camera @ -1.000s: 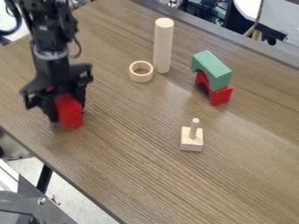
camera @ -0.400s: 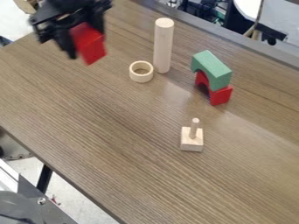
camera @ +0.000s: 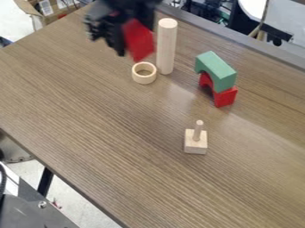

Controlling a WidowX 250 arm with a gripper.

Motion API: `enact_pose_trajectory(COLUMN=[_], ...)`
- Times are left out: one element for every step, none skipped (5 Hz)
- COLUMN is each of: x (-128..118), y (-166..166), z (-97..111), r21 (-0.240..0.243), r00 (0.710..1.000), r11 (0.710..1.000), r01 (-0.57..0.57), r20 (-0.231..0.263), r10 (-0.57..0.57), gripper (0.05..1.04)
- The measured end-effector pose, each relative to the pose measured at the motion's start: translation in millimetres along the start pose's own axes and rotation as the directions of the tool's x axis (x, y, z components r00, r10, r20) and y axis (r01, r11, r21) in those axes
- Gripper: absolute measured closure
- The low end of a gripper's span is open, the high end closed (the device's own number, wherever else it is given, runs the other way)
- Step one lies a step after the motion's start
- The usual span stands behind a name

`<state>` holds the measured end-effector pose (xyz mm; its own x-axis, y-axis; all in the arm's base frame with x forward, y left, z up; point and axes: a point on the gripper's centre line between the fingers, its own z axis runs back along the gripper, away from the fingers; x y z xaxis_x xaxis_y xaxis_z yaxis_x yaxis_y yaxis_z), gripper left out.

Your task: Put the red arch on top of the green arch

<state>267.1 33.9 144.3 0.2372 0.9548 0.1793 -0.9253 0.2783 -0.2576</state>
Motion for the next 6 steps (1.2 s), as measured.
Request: enact_pose_trajectory(x=[-16, -23, -31, -38, -47, -59], y=[-17, -29, -46, -61, -73, -83], z=[-3, -6, -10, -13, -20, -24], r21=[-0.021, -0.027, -0.027, -0.034, -0.026, -0.022], r00=[1.000, 1.000, 1.000, 1.000, 0.999, 0.999], r11=[1.000, 1.000, 1.000, 0.999, 0.999, 0.998], r01=[0.014, -0.004, -0.004, 0.007, 0.036, 0.051], r20=[0.006, 0.000, -0.005, -0.010, -0.006, -0.004], r10=[-0.014, 0.004, 0.004, -0.007, -0.036, -0.051], gripper=[0.480, 0.480, 0.480, 0.480, 0.480, 0.480])
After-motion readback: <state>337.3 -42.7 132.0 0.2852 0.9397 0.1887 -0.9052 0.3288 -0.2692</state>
